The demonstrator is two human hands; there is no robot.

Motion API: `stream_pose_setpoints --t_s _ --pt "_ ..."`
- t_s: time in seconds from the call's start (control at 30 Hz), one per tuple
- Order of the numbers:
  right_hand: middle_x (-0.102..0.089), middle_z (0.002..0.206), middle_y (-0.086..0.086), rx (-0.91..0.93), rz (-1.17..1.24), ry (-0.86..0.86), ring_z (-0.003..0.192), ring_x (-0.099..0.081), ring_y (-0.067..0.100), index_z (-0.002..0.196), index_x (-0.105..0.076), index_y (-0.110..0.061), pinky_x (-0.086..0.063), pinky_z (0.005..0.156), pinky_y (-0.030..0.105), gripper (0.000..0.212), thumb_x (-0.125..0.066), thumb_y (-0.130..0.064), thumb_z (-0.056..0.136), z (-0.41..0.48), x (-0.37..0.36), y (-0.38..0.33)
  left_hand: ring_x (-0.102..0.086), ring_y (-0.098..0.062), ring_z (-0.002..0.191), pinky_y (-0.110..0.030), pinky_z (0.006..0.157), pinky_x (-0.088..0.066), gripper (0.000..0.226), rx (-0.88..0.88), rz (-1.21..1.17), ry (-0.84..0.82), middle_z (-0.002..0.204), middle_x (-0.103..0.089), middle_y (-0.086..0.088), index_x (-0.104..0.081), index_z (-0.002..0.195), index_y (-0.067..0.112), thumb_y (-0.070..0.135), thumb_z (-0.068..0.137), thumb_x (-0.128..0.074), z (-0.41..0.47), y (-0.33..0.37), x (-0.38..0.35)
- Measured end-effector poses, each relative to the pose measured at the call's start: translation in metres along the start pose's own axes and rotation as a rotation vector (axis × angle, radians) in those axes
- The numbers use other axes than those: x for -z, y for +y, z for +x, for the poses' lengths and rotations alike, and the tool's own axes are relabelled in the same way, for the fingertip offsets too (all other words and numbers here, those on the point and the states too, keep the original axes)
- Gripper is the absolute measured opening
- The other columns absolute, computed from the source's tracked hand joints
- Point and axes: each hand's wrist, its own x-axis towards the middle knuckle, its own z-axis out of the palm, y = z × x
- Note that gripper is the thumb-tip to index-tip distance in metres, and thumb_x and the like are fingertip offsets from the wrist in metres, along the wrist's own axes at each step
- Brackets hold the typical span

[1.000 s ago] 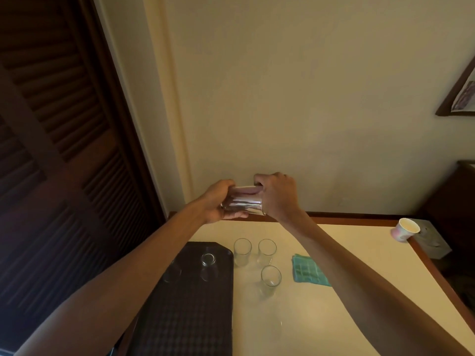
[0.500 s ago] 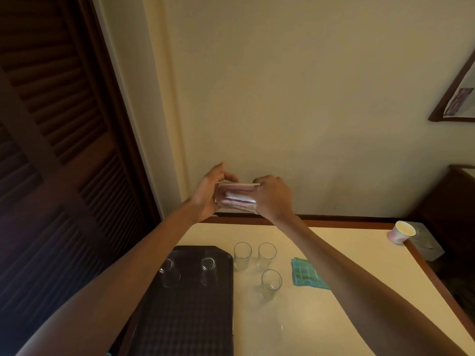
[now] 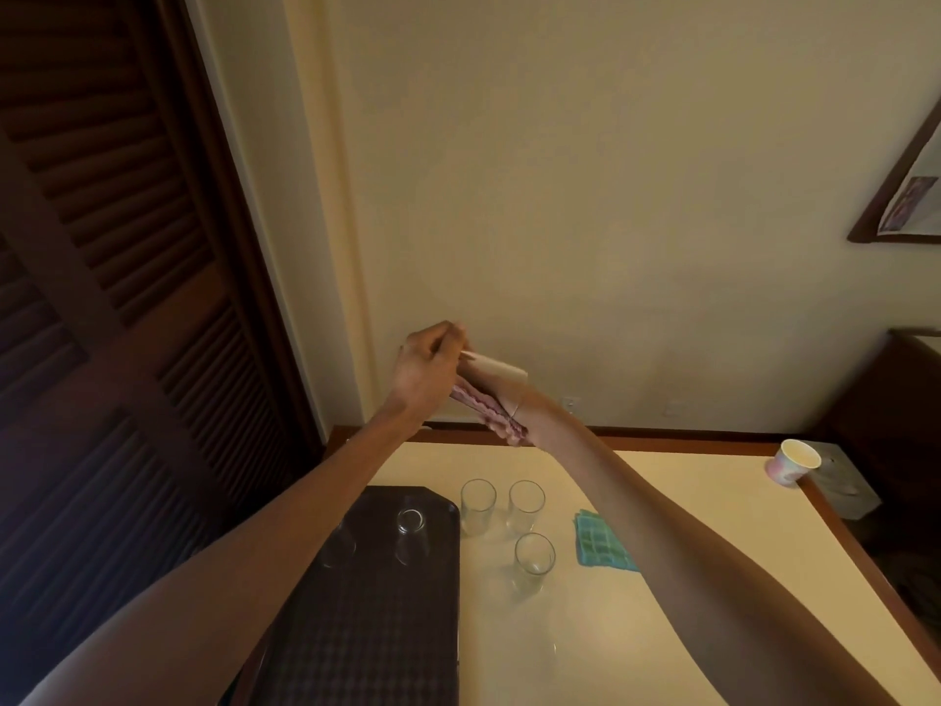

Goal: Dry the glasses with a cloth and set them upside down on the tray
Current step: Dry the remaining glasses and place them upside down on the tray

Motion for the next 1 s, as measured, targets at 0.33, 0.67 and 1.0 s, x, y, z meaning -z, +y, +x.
stream_pose_setpoints --t_s 0.33,0.67,1.0 --pt "-0.058 0.070 -0.002 0.617 -1.005 0.583 0.080 -0.062 0.029 0.081 -0.066 -0.023 -0.029 0.054 0.025 0.017 -0.061 -0.007 0.081 -0.041 0.019 -0.028 -0.069 -0.024 0.086 -0.037 0.075 -0.059 0.055 0.496 -0.456 -0.372 0.094 -0.070 -0.012 -0.067 0.114 0.006 0.055 0.106 -0.042 0.003 0.002 0.022" --pt "-0.064 0.095 0.008 0.474 -0.526 0.359 0.081 -0.055 0.023 0.107 -0.065 0.000 -0.052 0.077 0.042 0.034 -0.078 -0.020 0.082 -0.009 0.020 -0.006 -0.070 -0.031 0.076 -0.048 0.076 -0.060 0.050 0.225 -0.063 0.030 0.079 -0.069 -0.016 -0.069 0.090 0.004 0.046 0.107 -0.048 0.005 0.011 0.001" --pt "-0.065 0.076 0.004 0.513 -0.792 0.523 0.068 -0.057 0.025 0.086 -0.070 -0.008 -0.040 0.058 0.029 0.012 -0.065 -0.019 0.085 -0.014 0.025 -0.020 -0.066 -0.027 0.085 -0.039 0.076 -0.056 0.045 0.263 -0.388 -0.199 0.093 -0.069 -0.015 -0.068 0.101 0.008 0.046 0.107 -0.046 0.007 0.005 0.013"
